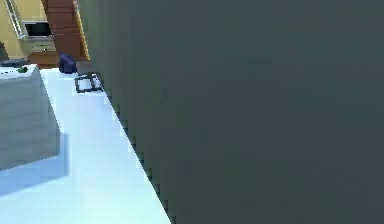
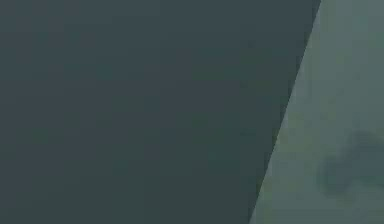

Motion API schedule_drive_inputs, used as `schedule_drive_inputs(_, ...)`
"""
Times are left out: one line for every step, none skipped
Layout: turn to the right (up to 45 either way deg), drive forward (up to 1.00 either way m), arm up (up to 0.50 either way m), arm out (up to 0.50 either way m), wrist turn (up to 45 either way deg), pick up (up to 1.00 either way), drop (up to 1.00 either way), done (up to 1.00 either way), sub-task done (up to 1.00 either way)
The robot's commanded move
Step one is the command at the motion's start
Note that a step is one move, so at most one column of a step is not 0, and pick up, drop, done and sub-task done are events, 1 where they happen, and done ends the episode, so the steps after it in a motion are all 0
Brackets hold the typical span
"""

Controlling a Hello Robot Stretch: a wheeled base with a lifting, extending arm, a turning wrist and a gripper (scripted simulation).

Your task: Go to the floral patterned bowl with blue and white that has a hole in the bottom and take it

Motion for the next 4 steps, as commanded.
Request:
schedule_drive_inputs(-45.0, 0.00, 0.00, 0.00, 0.0, 0.00, 0.00, 0.00, 0.00)
schedule_drive_inputs(-45.0, 0.00, 0.00, 0.00, 0.0, 0.00, 0.00, 0.00, 0.00)
schedule_drive_inputs(-27.0, 0.00, 0.00, 0.00, 0.0, 0.00, 0.00, 0.00, 0.00)
schedule_drive_inputs(-3.0, 0.00, 0.00, 0.00, 0.0, 0.00, 0.00, 0.00, 0.00)
